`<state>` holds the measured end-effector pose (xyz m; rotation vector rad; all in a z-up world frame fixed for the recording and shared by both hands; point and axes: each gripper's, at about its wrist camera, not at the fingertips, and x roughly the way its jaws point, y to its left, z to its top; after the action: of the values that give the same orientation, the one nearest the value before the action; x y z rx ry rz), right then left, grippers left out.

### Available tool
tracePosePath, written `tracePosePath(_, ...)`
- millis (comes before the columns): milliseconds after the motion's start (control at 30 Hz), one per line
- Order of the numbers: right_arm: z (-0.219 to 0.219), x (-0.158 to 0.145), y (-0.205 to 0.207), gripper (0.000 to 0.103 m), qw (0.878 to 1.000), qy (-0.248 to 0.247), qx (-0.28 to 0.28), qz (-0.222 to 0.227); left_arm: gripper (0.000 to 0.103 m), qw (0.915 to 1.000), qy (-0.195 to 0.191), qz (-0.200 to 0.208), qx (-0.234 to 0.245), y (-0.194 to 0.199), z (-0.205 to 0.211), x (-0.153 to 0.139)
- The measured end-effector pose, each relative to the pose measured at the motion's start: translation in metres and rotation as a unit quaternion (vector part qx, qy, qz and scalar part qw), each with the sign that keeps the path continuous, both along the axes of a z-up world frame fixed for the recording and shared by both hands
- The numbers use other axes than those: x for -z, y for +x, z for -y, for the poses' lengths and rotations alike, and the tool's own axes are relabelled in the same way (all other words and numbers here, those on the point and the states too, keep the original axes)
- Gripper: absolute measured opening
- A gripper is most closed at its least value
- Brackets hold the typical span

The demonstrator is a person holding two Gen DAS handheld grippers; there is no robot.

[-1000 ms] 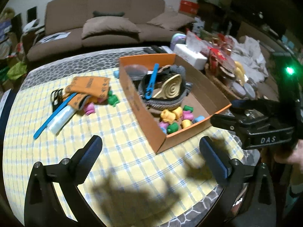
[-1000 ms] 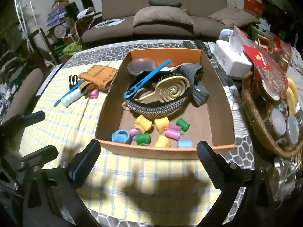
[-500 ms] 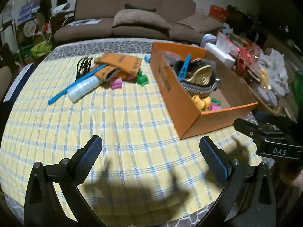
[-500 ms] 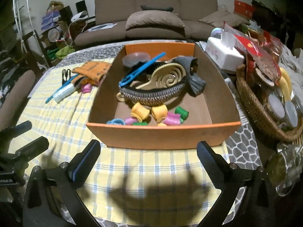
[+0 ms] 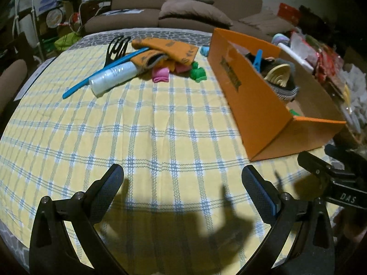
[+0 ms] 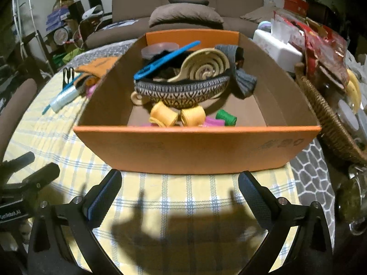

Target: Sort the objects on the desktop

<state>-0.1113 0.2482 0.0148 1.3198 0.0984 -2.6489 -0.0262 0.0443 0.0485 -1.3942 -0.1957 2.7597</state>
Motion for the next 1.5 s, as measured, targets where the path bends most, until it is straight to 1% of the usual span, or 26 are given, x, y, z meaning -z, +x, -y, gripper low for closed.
tracePosePath(100, 0.001, 0.012, -0.003, 0.103, 1.000, 0.002, -0.005, 0.007, 0.103, 0.9999, -0.010, 0.005, -0.001, -0.003, -0.003, 0.010)
tracePosePath(233, 0.003, 0.026, -0.007, 0.102, 1.000, 0.005, -0.007, 0.013, 0.103, 0.9997, -0.013, 0.017, -0.009, -0.009, -0.005, 0.023)
tracePosePath(400, 0.000, 0.039, -0.012, 0.102, 1.000, 0.005, 0.003, 0.016, 0.103, 0.9990, -0.032, 0.026, -0.018, -0.014, -0.011, 0.034)
tracePosePath(567, -0.002, 0.048, -0.016, 0.103, 1.000, 0.007, 0.010, 0.020, 0.103, 0.9974, -0.062, 0.024, -0.026, -0.018, -0.020, 0.039)
tracePosePath(767, -0.003, 0.051, -0.015, 0.103, 1.000, 0.012, 0.012, 0.009, 0.103, 0.9969, -0.063, 0.019, -0.045, -0.019, -0.020, 0.040)
tracePosePath(900, -0.004, 0.053, -0.013, 0.103, 1.000, 0.012, 0.015, 0.002, 0.103, 0.9968, -0.063, 0.018, -0.045, -0.020, -0.019, 0.040)
tracePosePath(1500, -0.003, 0.054, -0.013, 0.103, 1.000, 0.012, 0.015, 0.002, 0.103, 0.9970, -0.061, 0.018, -0.045, -0.019, -0.019, 0.040)
